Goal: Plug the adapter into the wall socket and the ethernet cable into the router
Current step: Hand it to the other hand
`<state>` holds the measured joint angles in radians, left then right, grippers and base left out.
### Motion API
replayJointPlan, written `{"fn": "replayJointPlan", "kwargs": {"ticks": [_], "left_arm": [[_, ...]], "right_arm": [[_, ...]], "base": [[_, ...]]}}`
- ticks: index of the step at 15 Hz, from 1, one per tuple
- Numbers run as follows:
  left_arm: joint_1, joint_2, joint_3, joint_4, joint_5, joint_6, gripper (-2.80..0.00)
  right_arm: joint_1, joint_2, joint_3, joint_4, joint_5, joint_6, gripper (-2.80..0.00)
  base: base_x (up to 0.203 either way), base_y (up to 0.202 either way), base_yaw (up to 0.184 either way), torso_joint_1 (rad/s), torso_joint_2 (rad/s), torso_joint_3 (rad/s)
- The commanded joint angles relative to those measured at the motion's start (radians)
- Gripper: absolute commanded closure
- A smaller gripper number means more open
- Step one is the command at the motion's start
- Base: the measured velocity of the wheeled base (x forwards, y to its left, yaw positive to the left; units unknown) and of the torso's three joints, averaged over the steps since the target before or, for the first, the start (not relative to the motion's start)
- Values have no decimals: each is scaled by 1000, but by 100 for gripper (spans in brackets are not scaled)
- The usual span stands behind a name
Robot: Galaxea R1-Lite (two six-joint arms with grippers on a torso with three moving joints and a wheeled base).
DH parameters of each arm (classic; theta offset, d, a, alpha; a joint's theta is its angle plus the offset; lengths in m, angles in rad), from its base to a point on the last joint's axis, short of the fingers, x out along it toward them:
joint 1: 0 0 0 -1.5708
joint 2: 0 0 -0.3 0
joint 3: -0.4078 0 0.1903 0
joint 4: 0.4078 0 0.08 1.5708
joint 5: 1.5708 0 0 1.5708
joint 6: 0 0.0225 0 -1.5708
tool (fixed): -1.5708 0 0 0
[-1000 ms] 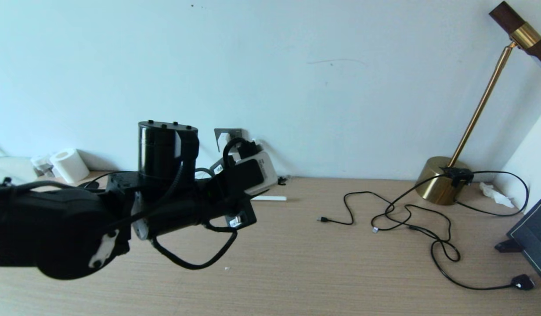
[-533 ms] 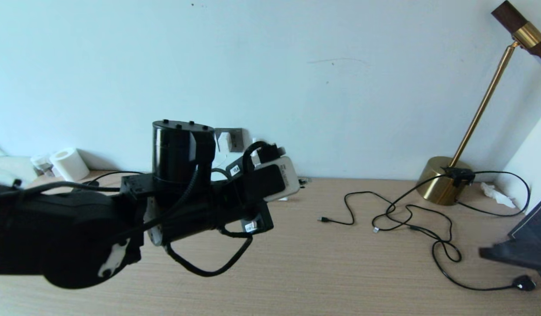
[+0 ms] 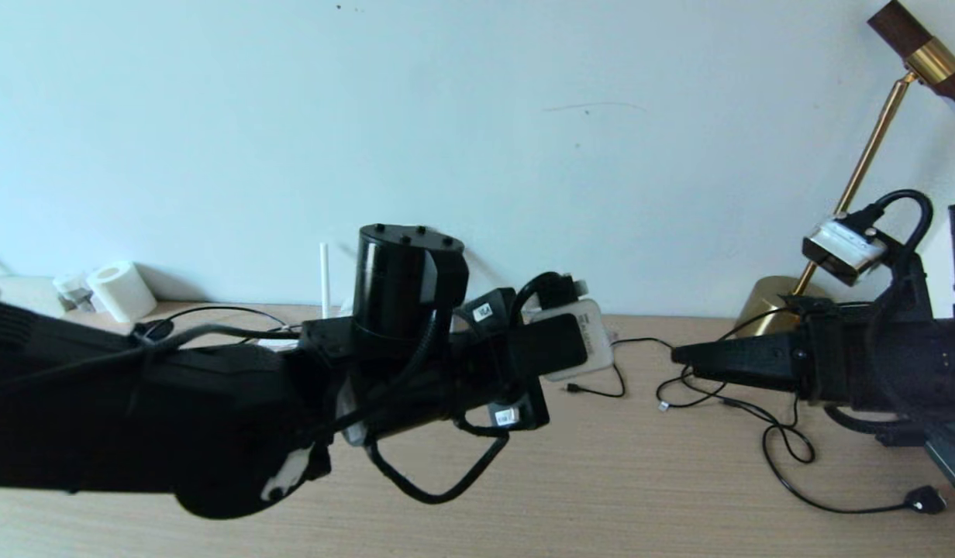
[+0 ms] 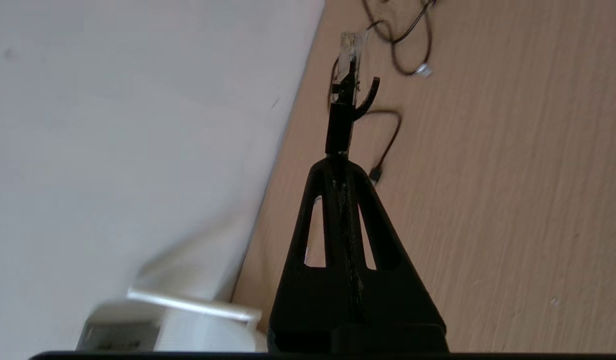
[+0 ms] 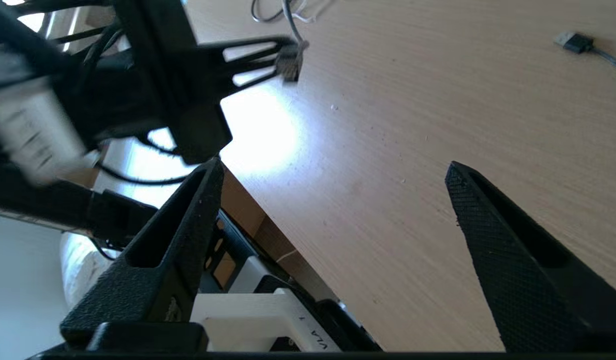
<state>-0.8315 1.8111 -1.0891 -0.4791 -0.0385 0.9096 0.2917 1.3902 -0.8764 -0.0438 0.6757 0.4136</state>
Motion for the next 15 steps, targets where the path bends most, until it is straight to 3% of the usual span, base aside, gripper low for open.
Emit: {"fn": "replayJointPlan", "kwargs": {"ticks": [1, 6, 15], "left_arm": [[-31, 25, -2, -4, 0, 5, 0], [-43, 78, -27, -35, 14, 3, 0], [-64, 122, -55, -36, 11, 2, 0]], "right_arm": [[4, 60, -10, -8, 5, 2, -280], [15, 69, -27, -14, 5, 47, -280], [40, 103, -15, -17, 8, 48, -280]], "base": [[0, 0, 0, 0, 0, 0], [0, 0, 0, 0, 0, 0], [0, 0, 0, 0, 0, 0]]}}
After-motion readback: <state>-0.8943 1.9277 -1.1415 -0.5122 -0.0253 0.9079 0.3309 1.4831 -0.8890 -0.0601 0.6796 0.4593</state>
